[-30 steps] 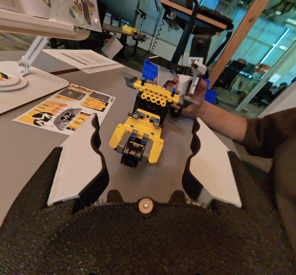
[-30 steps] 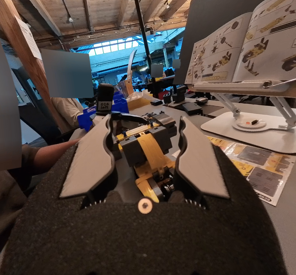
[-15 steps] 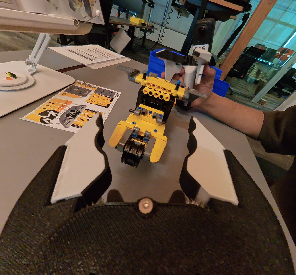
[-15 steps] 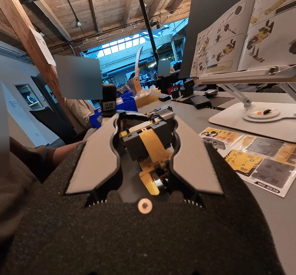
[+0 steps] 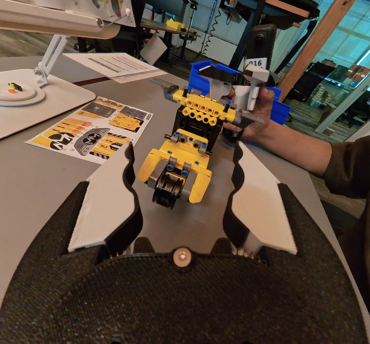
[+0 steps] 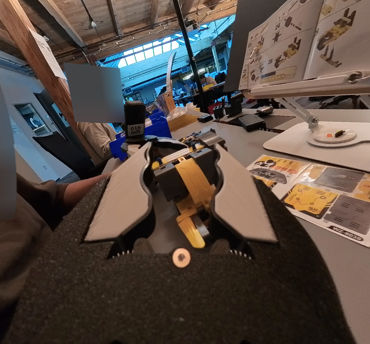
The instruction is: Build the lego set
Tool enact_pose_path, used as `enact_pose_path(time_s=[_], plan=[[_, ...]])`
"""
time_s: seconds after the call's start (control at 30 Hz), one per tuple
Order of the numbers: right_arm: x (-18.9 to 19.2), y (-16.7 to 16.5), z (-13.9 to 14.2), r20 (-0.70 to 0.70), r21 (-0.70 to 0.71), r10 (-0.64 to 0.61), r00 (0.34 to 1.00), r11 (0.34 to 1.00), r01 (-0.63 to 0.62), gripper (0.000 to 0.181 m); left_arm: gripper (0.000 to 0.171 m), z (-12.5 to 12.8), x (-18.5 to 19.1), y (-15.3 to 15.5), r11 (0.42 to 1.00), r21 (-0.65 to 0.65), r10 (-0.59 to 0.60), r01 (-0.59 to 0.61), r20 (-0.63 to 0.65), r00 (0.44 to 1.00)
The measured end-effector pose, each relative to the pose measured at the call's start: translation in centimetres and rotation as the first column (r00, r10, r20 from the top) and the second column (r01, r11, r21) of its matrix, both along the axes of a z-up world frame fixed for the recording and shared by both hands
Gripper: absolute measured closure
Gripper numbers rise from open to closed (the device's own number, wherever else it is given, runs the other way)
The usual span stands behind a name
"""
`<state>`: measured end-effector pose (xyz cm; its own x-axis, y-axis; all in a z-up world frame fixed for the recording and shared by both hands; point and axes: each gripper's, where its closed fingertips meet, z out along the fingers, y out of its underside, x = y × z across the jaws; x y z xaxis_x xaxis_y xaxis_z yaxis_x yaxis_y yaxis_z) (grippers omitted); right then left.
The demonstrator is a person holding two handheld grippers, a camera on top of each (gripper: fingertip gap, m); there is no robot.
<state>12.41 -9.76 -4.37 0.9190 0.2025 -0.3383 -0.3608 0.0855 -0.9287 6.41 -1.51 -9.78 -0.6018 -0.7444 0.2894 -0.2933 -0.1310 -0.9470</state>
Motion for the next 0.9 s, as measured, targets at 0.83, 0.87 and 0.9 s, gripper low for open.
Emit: enact_pose_path(time_s=[0.83, 0.87, 0.9], plan=[[4.0, -0.4, -1.2, -0.055, -0.102, -0.226, 0.973, 0.970, 0.219, 0.141, 0.102, 1.3, 0.5, 3.0, 0.989, -0.045, 0.146, -0.144, 0.041, 0.988], [4.0, -0.4, -1.2, -0.041, -0.107, -0.237, 0.971, 0.967, 0.231, 0.140, 0.102, 1.4, 0.6, 3.3, 0.986, -0.045, 0.165, -0.163, 0.042, 0.985], [4.2, -0.4, -1.3, -0.023, -0.116, -0.252, 0.968, 0.962, 0.247, 0.140, 0.102, 1.4, 0.6, 3.7, 0.982, -0.042, 0.184, -0.183, 0.043, 0.982]])
